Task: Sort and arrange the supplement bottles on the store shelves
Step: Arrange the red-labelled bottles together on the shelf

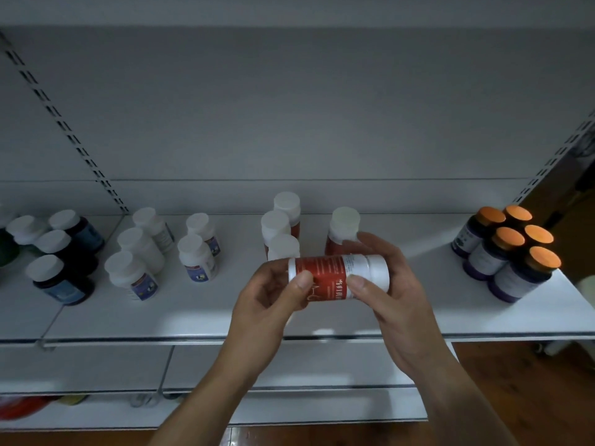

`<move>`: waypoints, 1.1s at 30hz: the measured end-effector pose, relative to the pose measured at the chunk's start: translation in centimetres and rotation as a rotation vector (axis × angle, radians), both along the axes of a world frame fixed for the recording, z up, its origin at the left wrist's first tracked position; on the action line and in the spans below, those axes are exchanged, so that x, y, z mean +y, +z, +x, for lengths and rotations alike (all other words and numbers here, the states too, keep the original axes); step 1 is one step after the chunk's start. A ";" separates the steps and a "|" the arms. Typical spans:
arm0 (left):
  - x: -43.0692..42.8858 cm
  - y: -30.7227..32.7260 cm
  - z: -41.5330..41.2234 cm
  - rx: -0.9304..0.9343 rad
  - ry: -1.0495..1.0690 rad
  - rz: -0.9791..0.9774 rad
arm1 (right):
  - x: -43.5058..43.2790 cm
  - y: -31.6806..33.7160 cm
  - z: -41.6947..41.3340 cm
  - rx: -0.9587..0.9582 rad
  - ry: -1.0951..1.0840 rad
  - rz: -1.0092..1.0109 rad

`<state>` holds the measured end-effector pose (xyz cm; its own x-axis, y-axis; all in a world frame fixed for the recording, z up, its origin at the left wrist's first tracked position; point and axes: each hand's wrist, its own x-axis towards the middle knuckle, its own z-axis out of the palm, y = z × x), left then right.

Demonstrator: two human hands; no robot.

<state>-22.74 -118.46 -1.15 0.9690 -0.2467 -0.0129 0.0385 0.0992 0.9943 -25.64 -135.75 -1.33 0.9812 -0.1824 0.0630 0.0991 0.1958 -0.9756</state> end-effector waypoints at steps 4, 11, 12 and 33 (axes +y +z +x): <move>0.0 -0.3 -0.2 -0.031 -0.074 -0.025 | 0.1 0.1 0.2 0.026 -0.075 0.007; 0.0 -0.2 -0.1 -0.016 0.011 -0.016 | 0.0 0.0 -0.3 -0.020 -0.031 -0.049; 0.0 -0.1 -0.2 -0.021 -0.005 -0.007 | 0.1 0.1 -0.3 -0.022 -0.048 -0.048; -1.0 -0.2 -1.1 -0.006 -0.044 -0.005 | -0.7 0.5 -1.3 -0.001 -0.053 -0.069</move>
<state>-23.81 -119.48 -1.38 0.9573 -0.2891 -0.0054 0.0367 0.1028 0.9940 -26.91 -136.45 -0.85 0.9703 -0.2289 0.0784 0.1086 0.1226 -0.9865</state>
